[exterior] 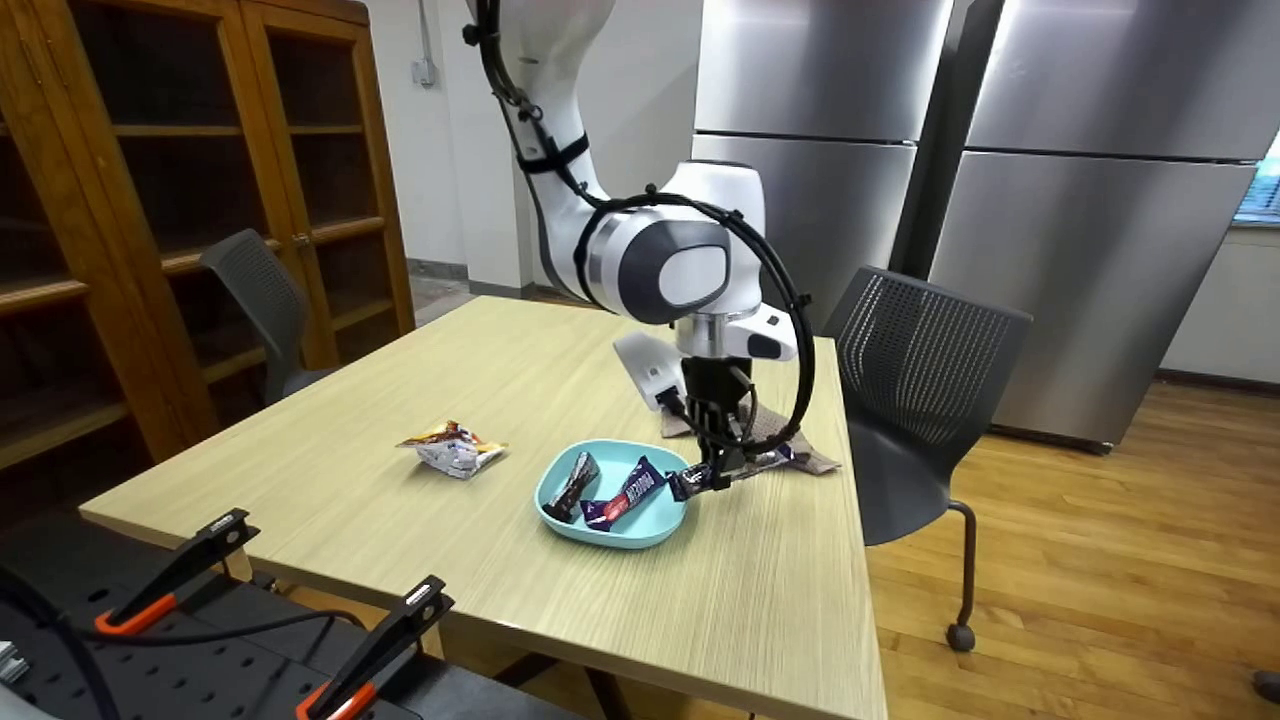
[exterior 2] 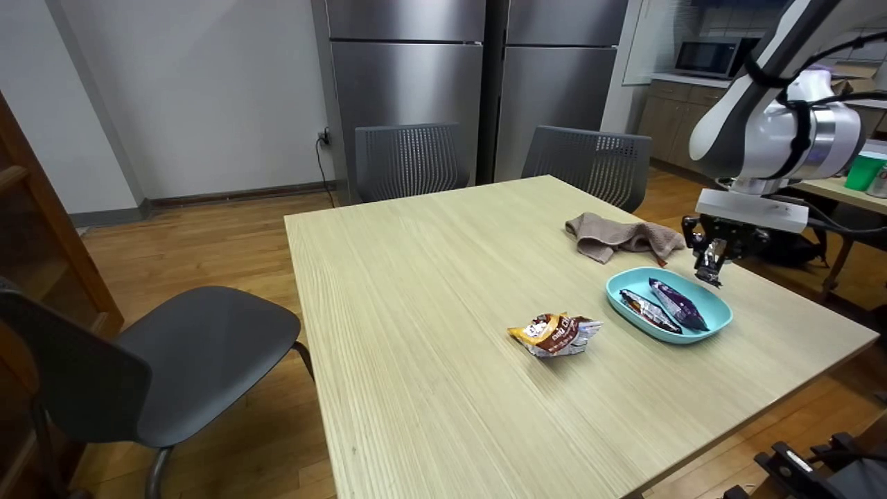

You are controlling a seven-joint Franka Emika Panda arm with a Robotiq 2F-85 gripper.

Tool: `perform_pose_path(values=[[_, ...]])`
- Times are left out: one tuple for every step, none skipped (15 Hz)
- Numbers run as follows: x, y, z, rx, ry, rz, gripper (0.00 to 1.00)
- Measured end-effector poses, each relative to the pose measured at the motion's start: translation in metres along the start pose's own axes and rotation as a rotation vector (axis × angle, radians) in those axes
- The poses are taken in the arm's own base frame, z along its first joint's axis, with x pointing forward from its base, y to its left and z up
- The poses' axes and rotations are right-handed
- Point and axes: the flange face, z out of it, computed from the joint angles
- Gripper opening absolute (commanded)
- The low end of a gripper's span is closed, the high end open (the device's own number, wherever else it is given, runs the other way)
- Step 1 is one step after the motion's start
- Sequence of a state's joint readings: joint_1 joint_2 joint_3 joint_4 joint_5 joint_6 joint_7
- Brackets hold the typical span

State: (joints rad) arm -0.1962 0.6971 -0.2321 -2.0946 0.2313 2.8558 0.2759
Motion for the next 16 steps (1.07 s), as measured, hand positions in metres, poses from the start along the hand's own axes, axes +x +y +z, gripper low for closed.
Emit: perform_pose_path(values=[[-0.007, -0.005, 0.001, -0.003, 0.014, -0.037, 0.07], [-0.015, -0.011, 0.003, -0.007, 0.025, -0.075, 0.07], [-0.023, -0.016, 0.004, -0.01, 0.032, -0.109, 0.07], [-0.031, -0.02, 0.006, -0.012, 0.038, -0.143, 0.07], [-0.038, -0.024, 0.007, -0.015, 0.041, -0.173, 0.07], [-0.045, -0.027, 0.008, -0.016, 0.046, -0.203, 0.07], [-0.051, -0.029, 0.009, -0.018, 0.049, -0.23, 0.07], [-0.057, -0.03, 0.009, -0.019, 0.052, -0.255, 0.07], [-0.062, -0.031, 0.009, -0.02, 0.056, -0.278, 0.07], [-0.067, -0.032, 0.009, -0.021, 0.058, -0.298, 0.07], [-0.071, -0.031, 0.009, -0.023, 0.061, -0.317, 0.07], [-0.074, -0.031, 0.01, -0.025, 0.064, -0.335, 0.07], [-0.078, -0.03, 0.01, -0.029, 0.066, -0.353, 0.07], [-0.081, -0.029, 0.011, -0.033, 0.065, -0.37, 0.07], [-0.085, -0.028, 0.012, -0.037, 0.064, -0.389, 0.07], [-0.089, -0.027, 0.013, -0.042, 0.062, -0.408, 0.07]])
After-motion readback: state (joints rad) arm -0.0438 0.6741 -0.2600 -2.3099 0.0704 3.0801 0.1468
